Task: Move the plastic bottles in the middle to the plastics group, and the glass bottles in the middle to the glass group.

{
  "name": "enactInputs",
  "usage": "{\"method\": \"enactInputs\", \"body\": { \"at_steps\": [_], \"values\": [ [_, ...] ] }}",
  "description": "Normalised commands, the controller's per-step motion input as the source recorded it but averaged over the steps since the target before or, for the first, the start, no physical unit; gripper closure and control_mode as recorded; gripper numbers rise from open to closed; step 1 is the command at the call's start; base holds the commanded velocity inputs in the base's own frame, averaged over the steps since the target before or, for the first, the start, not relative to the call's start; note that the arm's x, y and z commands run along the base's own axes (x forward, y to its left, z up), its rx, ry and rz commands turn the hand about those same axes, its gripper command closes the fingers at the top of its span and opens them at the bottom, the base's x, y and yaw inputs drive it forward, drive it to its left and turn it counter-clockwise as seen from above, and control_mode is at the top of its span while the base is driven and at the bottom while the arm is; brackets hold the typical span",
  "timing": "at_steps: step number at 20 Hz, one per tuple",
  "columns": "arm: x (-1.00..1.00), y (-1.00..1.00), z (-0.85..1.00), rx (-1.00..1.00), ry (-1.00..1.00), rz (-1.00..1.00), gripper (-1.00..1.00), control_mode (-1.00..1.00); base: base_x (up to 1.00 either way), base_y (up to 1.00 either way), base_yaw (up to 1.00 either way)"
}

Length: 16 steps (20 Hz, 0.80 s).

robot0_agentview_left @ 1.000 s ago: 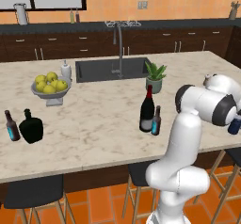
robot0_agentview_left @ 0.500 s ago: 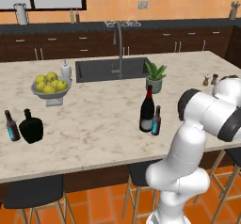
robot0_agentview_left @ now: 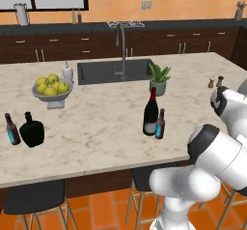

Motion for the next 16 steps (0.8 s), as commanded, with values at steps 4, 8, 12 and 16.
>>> {"method": "enactInputs", "body": {
  "at_steps": [4,8,12,16],
  "values": [
    [0.04,0.71,-0.06,0.03,-0.21,0.36,-1.00,-1.00,0.00,0.00,0.00],
    [0.12,0.81,0.03,0.00,-0.12,0.43,-1.00,-1.00,0.00,0.00,0.00],
    [-0.03,0.59,0.27,-0.07,0.00,0.36,-1.00,-1.00,0.00,0.00,0.00],
    [-0.08,0.07,0.17,-0.03,-0.14,0.20,-1.00,-1.00,0.00,0.00,0.00]
  ]
}}
